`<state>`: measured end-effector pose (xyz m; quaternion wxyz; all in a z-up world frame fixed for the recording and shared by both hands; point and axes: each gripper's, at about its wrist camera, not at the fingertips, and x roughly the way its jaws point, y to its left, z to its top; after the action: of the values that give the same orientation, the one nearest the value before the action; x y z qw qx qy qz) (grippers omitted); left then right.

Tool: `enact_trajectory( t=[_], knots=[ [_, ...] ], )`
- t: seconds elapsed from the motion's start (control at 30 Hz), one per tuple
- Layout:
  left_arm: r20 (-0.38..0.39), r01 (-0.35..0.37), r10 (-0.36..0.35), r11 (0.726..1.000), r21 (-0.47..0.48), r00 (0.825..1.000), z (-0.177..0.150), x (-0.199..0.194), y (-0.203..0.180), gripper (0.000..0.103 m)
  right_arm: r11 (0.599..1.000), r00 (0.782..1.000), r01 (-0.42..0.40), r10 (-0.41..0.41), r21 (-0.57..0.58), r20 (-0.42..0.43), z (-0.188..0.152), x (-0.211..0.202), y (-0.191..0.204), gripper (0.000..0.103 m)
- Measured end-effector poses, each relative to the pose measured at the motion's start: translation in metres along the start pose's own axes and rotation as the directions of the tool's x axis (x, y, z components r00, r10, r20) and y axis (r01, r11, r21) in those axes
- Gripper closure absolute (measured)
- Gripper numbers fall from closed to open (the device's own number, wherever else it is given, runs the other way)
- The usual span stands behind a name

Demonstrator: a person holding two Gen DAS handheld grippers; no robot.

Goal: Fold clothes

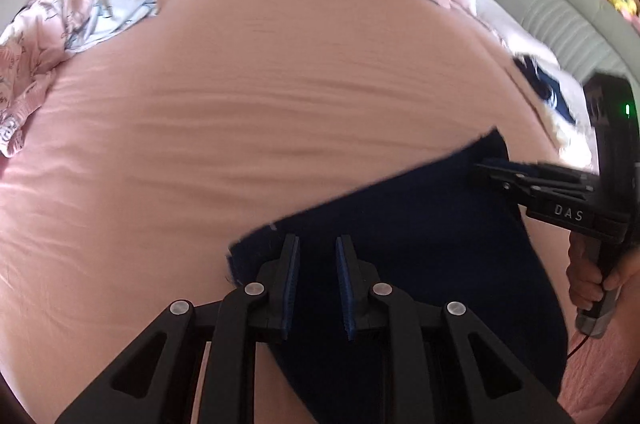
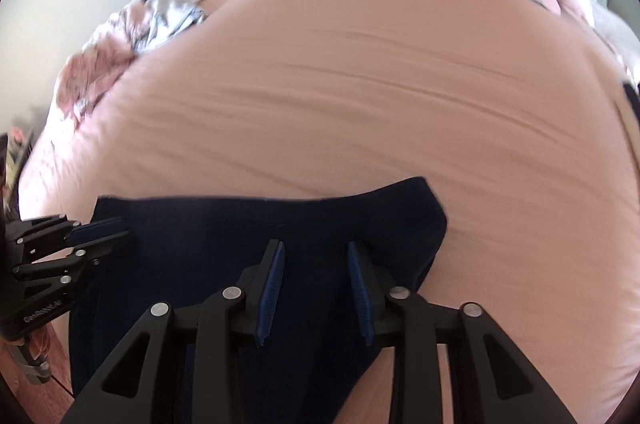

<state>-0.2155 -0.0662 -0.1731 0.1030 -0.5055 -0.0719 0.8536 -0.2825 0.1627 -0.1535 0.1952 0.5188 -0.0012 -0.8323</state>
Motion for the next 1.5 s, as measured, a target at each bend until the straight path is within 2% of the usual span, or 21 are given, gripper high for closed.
enact_trajectory(
  t=[0.1, 0.17, 0.2, 0.3, 0.37, 0.47, 0.53, 0.6, 0.7, 0.77, 0.8, 0.9, 1.0, 1.07, 1.13, 1.17, 1.33, 1.43, 1.5],
  knots=[
    [0.011, -0.034, 0.035, 0.995, -0.099, 0.999, 0.003, -0.006, 0.021, 0.087, 0.997, 0.998, 0.036, -0.040, 0.072, 0.047, 0.007, -0.010, -0.022, 0.073],
    [0.051, 0.026, -0.021, 0.995, -0.097, 0.998, -0.004, -0.025, 0.015, 0.087, 0.990, 0.999, 0.016, -0.022, 0.143, 0.040, 0.009, -0.021, -0.036, 0.069],
    [0.069, 0.061, -0.056, 0.995, -0.080, 0.996, -0.008, -0.035, 0.009, 0.087, 0.991, 0.999, -0.006, 0.001, 0.136, 0.037, 0.005, -0.028, -0.034, 0.069],
    [0.004, 0.107, -0.107, 0.994, 0.029, 0.994, -0.032, -0.045, -0.028, 0.086, 0.994, 0.997, -0.072, 0.069, 0.078, 0.032, -0.012, -0.051, -0.019, 0.069],
    [-0.046, 0.133, -0.129, 0.986, 0.100, 0.991, -0.050, -0.041, -0.050, 0.086, 0.994, 0.994, -0.111, 0.111, -0.001, 0.010, -0.029, -0.060, 0.003, 0.069],
    [-0.126, 0.177, -0.161, 0.976, 0.126, 0.979, -0.070, -0.028, -0.061, 0.085, 0.981, 0.992, -0.115, 0.106, -0.154, -0.070, -0.057, -0.046, 0.046, 0.069],
    [-0.164, 0.161, -0.138, 0.977, 0.140, 0.977, -0.066, -0.025, -0.057, 0.085, 0.973, 0.994, -0.070, 0.048, -0.219, -0.102, -0.073, -0.033, 0.058, 0.069],
    [-0.180, 0.136, -0.101, 0.972, 0.193, 0.978, -0.071, -0.031, -0.055, 0.085, 0.977, 0.995, -0.042, 0.021, -0.210, -0.099, -0.078, -0.029, 0.056, 0.069],
    [-0.196, 0.014, 0.044, 0.957, 0.288, 0.980, -0.061, -0.036, -0.046, 0.085, 0.988, 0.996, -0.033, 0.020, -0.151, -0.091, -0.077, -0.039, 0.040, 0.069],
    [-0.179, -0.006, 0.057, 0.962, 0.273, 0.982, -0.059, -0.044, -0.042, 0.085, 0.991, 0.996, -0.038, 0.027, -0.129, -0.085, -0.078, -0.050, 0.026, 0.069],
    [-0.157, 0.002, 0.041, 0.966, 0.260, 0.987, -0.058, -0.050, -0.043, 0.085, 0.991, 0.996, -0.053, 0.044, -0.124, -0.075, -0.079, -0.057, 0.020, 0.069],
    [-0.108, 0.065, -0.038, 0.963, 0.263, 0.993, -0.057, -0.060, -0.060, 0.080, 0.992, 0.996, -0.091, 0.090, -0.088, -0.025, -0.082, -0.077, 0.003, 0.069],
    [-0.133, 0.125, -0.091, 0.955, 0.270, 0.987, -0.064, -0.053, -0.077, 0.077, 0.988, 0.989, -0.146, 0.144, -0.059, -0.030, -0.085, -0.075, 0.002, 0.069],
    [-0.168, 0.108, -0.061, 0.952, 0.288, 0.984, -0.070, -0.043, -0.078, 0.077, 0.990, 0.992, -0.111, 0.105, -0.083, -0.070, -0.092, -0.061, 0.006, 0.069],
    [-0.183, 0.057, -0.002, 0.954, 0.294, 0.983, -0.073, -0.038, -0.076, 0.077, 0.993, 0.992, -0.051, 0.038, -0.102, -0.123, -0.102, -0.047, 0.003, 0.069],
    [-0.191, 0.032, 0.027, 0.954, 0.297, 0.981, -0.075, -0.036, -0.075, 0.077, 0.994, 0.991, -0.051, 0.039, -0.097, -0.130, -0.107, -0.049, -0.002, 0.069],
    [-0.154, 0.054, -0.025, 0.980, 0.189, 0.988, -0.071, -0.052, -0.053, 0.074, 0.995, 0.990, -0.080, 0.072, -0.056, -0.124, -0.113, -0.067, -0.021, 0.067],
    [-0.124, 0.090, -0.067, 0.978, 0.189, 0.990, -0.067, -0.055, -0.060, 0.074, 0.998, 0.997, -0.049, 0.047, -0.034, -0.063, -0.096, -0.071, -0.028, 0.067],
    [-0.118, 0.116, -0.094, 0.973, 0.199, 0.989, -0.057, -0.042, -0.071, 0.074, 0.999, 0.999, -0.034, 0.033, -0.027, -0.027, -0.082, -0.066, -0.029, 0.067]
  ],
)
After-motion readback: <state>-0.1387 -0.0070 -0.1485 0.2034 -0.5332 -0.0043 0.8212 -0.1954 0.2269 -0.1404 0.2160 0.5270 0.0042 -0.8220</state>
